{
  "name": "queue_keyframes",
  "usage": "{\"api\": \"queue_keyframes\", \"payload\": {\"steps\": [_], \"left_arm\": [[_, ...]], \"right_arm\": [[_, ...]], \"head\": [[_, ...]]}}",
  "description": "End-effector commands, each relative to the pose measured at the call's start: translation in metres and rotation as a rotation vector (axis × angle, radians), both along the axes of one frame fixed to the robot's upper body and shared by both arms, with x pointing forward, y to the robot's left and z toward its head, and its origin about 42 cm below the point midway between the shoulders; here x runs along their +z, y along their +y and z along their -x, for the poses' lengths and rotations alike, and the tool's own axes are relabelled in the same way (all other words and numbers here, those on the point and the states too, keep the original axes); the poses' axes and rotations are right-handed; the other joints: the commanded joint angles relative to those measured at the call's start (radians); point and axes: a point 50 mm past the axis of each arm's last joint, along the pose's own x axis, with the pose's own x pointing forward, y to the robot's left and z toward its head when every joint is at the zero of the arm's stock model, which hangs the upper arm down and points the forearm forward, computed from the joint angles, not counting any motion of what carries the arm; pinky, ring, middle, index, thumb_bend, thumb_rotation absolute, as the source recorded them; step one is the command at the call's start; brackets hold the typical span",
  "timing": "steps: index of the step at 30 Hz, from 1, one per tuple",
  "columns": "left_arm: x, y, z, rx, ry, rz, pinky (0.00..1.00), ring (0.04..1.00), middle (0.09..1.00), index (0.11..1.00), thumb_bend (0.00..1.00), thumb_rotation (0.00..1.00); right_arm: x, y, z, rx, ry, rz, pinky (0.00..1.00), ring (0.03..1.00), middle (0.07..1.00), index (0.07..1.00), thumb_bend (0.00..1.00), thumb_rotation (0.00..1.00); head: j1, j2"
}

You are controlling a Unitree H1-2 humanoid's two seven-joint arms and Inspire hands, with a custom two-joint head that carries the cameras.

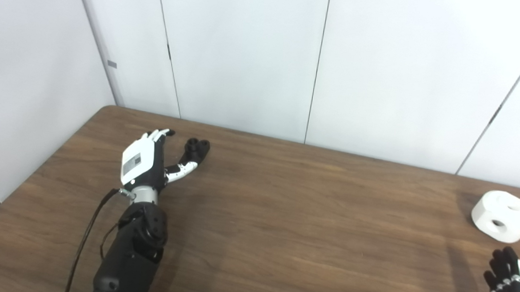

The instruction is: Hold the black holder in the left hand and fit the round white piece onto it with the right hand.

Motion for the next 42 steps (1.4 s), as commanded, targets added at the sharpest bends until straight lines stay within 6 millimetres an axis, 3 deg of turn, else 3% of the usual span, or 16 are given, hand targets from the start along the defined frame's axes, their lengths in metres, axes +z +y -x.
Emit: {"api": "queue_keyframes", "payload": {"steps": [1,26,42], "left_arm": [[0.023,0.004,-0.013,0.005,-0.078,-0.025,0.96,0.959,0.911,0.833,0.82,0.42],[0.019,-0.003,-0.043,0.06,0.022,-0.051,0.98,0.976,0.928,0.813,0.81,0.4],[0.01,0.001,-0.048,0.073,0.102,-0.075,0.99,0.99,0.941,0.817,0.81,0.39]], "right_arm": [[-0.044,0.005,0.033,-0.041,0.172,-0.049,1.0,1.0,0.979,0.984,0.61,1.0],[-0.042,0.009,0.035,-0.036,0.166,-0.055,1.0,1.0,0.98,0.992,0.6,1.0],[-0.04,0.01,0.037,-0.034,0.162,-0.062,1.0,1.0,0.979,0.997,0.59,1.0]], "head": [[-0.001,0.001],[-0.007,0.008],[-0.006,0.013]]}}
